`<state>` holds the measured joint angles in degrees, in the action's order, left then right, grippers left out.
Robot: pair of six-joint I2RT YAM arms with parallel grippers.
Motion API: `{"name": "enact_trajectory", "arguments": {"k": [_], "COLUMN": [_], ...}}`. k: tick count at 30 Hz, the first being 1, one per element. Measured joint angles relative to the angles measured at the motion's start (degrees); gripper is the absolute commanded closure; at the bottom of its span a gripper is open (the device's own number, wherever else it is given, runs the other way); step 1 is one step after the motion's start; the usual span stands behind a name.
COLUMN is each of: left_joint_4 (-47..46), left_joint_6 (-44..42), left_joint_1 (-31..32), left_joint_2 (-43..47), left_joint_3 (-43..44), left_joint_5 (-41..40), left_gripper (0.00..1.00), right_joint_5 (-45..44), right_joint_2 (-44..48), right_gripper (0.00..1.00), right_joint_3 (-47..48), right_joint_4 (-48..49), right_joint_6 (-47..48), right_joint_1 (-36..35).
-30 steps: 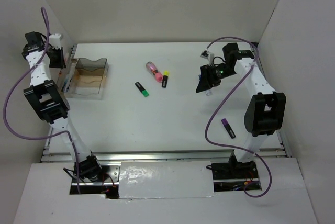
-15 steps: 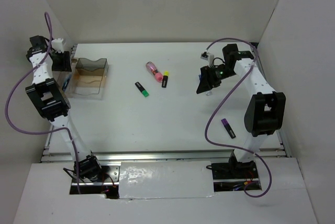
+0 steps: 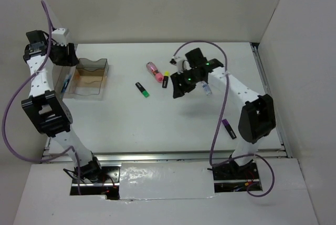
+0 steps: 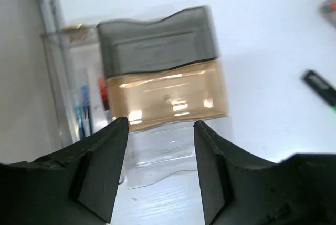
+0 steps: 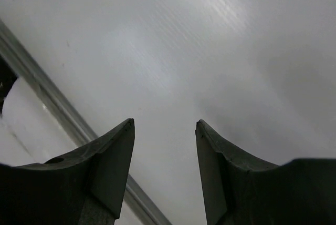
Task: Sort the stationery into containers
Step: Pick up the pen from the center of the board.
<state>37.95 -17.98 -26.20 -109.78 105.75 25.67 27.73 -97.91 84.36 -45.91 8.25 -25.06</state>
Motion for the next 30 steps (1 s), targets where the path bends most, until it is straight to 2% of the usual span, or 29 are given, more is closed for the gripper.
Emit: {"name": "enact_trajectory", "arguments": {"k": [5, 8, 13, 18, 22, 25, 27, 30], "left_joint_4": [-2.2, -2.8, -3.0, -3.2, -2.6, -1.8, -1.0, 2.9], "left_joint_6": [1.6, 3.0, 3.8, 3.4, -4.5, -13.6, -19.8, -29.6], "left_joint_1": [2.4, 2.3, 1.4, 1.0, 5.0, 13.9, 20.1, 26.6], "left_joint_2": [9.0, 12.2, 13.8, 15.9, 18.5, 19.0, 18.0, 13.3], "left_joint_3": [-4.3, -7.2, -10.6, -13.5, -17.1, -19.1, -19.6, -17.4], "left_joint_5": [5.0, 6.4, 7.9, 10.1, 11.8, 11.6, 12.2, 15.2], "left_gripper": [0.32, 0.30, 0.29, 0.32, 0.34, 0.35, 0.35, 0.33], "right_joint_5": [-7.9, -13.0, -20.5, -25.9, -25.9, -22.4, -18.8, -13.7], "right_joint_2": [-11.8, -18.5, -32.9, -39.3, -37.5, -29.7, -22.5, -10.5], "right_gripper": [0.44, 0.44, 0.41, 0.41, 0.41, 0.40, 0.40, 0.40], "right_joint_3": [14.3, 20.5, 36.3, 39.8, 35.6, 24.6, 18.0, 12.9], "right_joint_4": [6.3, 10.7, 11.0, 11.1, 11.4, 12.1, 11.1, 10.9], "right_joint_6": [-9.0, -13.2, -17.6, -18.3, -18.9, -19.3, -19.4, -18.6], "right_joint_1": [-9.7, -12.7, -16.1, -18.3, -18.3, -16.1, -12.3, -2.9]}}
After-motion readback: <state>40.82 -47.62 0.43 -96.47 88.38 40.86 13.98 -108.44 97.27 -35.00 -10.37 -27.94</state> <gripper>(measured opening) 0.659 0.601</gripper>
